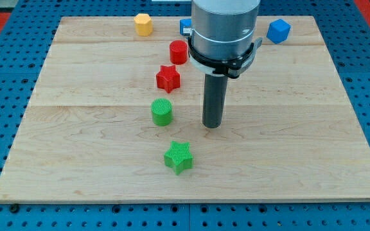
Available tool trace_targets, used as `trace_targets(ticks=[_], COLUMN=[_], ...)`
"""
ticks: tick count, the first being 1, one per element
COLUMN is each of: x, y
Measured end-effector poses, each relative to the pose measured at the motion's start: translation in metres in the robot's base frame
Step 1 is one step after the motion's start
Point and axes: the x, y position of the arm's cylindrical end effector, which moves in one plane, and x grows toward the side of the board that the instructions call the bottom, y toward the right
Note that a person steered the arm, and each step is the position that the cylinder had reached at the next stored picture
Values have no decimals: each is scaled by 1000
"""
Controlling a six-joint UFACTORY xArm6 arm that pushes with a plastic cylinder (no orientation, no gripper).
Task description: Move the green circle to the left of the green star
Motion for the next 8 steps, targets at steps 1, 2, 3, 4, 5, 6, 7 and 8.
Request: trace_targets(ticks=[1, 2, 3, 4, 5, 6, 7, 8], x=[0, 0, 2, 1, -4, -50, -51, -36], y=[0, 1, 1, -2, -10, -17, -59, -108])
